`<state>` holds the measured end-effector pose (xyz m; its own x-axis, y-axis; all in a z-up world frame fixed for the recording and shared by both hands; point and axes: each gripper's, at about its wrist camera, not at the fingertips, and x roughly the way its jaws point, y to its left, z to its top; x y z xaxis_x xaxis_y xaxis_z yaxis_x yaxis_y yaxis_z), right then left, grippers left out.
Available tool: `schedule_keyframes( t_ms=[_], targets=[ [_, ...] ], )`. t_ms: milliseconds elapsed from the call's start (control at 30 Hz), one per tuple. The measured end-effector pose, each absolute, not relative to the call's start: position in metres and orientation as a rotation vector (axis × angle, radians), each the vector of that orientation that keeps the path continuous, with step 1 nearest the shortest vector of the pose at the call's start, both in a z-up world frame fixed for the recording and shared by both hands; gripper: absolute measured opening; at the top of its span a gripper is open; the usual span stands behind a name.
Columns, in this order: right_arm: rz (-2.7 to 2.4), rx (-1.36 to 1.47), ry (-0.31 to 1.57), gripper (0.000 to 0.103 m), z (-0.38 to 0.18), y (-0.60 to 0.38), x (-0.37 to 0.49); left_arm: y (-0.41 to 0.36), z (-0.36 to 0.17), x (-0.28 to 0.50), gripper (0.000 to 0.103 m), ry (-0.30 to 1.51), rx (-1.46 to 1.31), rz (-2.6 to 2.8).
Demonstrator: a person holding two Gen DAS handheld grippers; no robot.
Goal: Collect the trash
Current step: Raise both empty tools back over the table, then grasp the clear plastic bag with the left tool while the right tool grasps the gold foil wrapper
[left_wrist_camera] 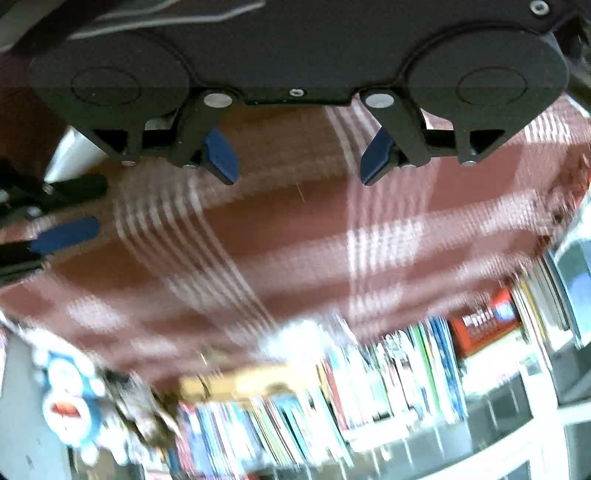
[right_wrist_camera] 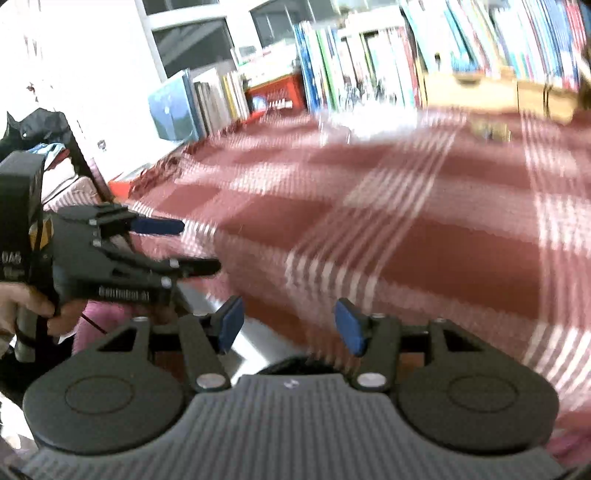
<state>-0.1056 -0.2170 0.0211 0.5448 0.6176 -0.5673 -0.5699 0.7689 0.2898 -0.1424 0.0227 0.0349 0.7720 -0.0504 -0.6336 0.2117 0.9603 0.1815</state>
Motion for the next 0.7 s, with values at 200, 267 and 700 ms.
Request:
schedule_keyframes(
  t_ms=[200,267,700],
  targets=[
    [0.602,0.002,0.589,0.069,0.054,-0.228,-0.065,0.041,0.06,-0.076,0.083,0.594,0.023,-0.164],
    [0.546,-0.009,0.566,0.069,0.059,-0.232,-0.047,0.045,0.063,-0.053,0.088,0.561,-0.027,-0.175],
    [0.31,0.274,0.647,0.085,0.051,-0.283,0.106,0.0,0.039,0.082,0.103,0.429,0.068,-0.178]
  ],
)
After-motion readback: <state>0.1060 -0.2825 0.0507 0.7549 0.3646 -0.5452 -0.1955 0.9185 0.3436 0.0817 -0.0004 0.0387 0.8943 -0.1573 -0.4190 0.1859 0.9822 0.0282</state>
